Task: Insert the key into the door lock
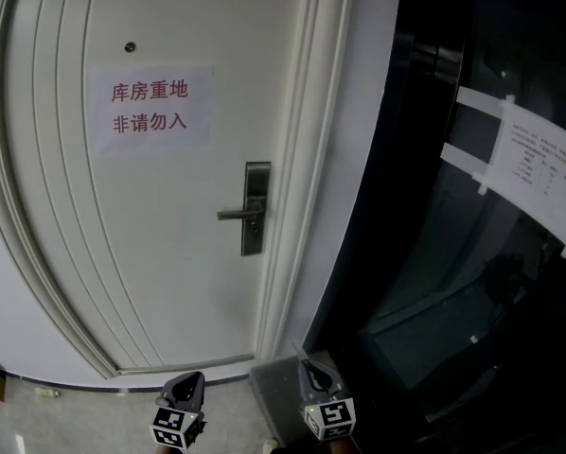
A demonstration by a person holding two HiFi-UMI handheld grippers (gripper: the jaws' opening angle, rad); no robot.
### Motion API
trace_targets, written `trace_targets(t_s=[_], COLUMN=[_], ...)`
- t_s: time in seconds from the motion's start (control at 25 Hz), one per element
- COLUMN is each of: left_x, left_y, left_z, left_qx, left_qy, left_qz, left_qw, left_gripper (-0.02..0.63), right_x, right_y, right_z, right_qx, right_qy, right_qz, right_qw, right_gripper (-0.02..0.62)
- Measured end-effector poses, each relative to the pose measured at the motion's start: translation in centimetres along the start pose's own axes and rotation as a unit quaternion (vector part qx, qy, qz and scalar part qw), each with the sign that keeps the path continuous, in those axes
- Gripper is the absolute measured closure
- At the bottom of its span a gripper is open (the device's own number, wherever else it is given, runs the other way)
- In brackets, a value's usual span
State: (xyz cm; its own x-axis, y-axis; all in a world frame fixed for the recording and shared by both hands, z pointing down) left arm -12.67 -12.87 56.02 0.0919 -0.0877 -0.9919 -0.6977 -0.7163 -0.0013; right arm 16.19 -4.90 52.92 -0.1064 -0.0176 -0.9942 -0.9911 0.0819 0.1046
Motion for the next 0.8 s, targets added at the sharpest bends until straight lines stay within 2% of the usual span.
trace_targets(t_s=[0.44, 0.6, 0.8], left_x=[0.9, 1.3, 1.2], left_y=[4.0, 5.0, 5.6], left_z=[-5.3, -7.5, -9.8], left_qx=[0.036, 0.05, 0.061], left_qy=[0.001, 0.004, 0.002], left_qz=[0.004, 0.004, 0.009], left_qw=[0.9993, 0.9987, 0.9981], left_gripper=[0.604, 0.604, 0.604], right_x=[1.5, 3.3, 4.9], right_y=[-3.4, -4.6, -6.3], right_z=[-8.8, -12.1, -16.2], right_qx=[0.031, 0.038, 0.045], right_qy=[-0.009, -0.015, -0.026], right_qz=[0.048, 0.128, 0.227], right_qw=[0.998, 0.991, 0.973], right_gripper=[0.584, 0.584, 0.584])
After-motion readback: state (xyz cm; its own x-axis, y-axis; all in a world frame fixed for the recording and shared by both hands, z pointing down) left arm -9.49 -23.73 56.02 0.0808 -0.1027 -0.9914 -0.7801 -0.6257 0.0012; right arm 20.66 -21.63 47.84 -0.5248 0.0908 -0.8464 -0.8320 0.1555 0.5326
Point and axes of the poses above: the fingertips, and each gripper's own axes: z backward along the fingers, y to its left, x out of its top, the point moved 8 cm from there along z, backward along the fingers, and after that the axes turned 3 degrees about -z, right-handed, at the moved point
